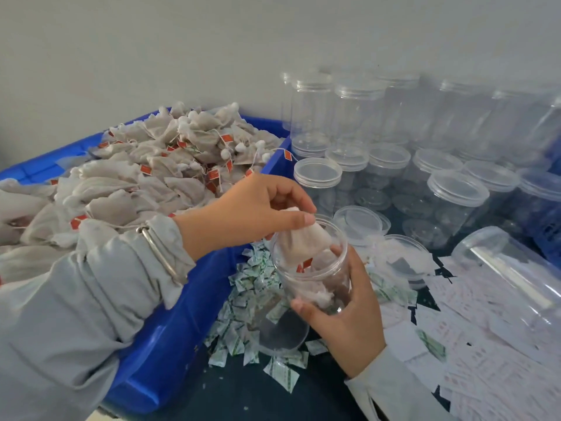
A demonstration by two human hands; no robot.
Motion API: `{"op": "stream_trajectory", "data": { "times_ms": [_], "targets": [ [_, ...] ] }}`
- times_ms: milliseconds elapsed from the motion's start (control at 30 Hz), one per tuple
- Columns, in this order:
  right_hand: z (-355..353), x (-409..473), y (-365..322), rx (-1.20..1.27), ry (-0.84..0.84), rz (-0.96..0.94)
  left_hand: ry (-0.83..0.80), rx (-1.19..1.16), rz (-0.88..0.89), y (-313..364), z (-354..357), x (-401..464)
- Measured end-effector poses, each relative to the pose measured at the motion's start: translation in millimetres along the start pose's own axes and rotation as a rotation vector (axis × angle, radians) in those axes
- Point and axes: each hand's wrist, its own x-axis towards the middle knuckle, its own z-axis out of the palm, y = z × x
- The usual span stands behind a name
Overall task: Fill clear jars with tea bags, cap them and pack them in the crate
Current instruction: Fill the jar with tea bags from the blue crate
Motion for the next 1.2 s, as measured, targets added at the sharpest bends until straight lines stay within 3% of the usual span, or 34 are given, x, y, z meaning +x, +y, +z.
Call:
{"op": "stream_trajectory", "data": {
  "times_ms": [300,500,600,667,733,867,933,1033,1200],
  "targets": [
    [0,0,2,-0.031,0.023,-0.031,0.081,-0.097,-0.026,-6,-13,4],
    [-1,1,3,-0.013,0.04,-0.06,0.313,-0.195,-0.122,-24,-35,16],
    [-2,2,1,0.029,0.041,-0.061,0.479,-0.05,-0.18,-43,-54,20],
    [-2,2,0,0.03,0.035,-0.062,0.543,0.312,-0.22,-58,-68,22],
    [-1,2,-1,0.039,0.037,-0.078,0.456,0.646,-0.315,-71,-78,21],
    [0,1,-2,0.033,0.025,-0.112,0.046,0.879,-0.579,-88,-75,19],
    [0,0,-1,0.043,0.017,-0.118,-0.082,0.921,-0.589,-88,-68,21],
    [1,-1,1,0.041,0.005,-0.12,-0.158,0.941,-0.599,-81,-62,23],
    [3,-2,2,0.049,-0.019,-0.106,-0.1,1.026,-0.652,-77,-56,25]
  ]
}}
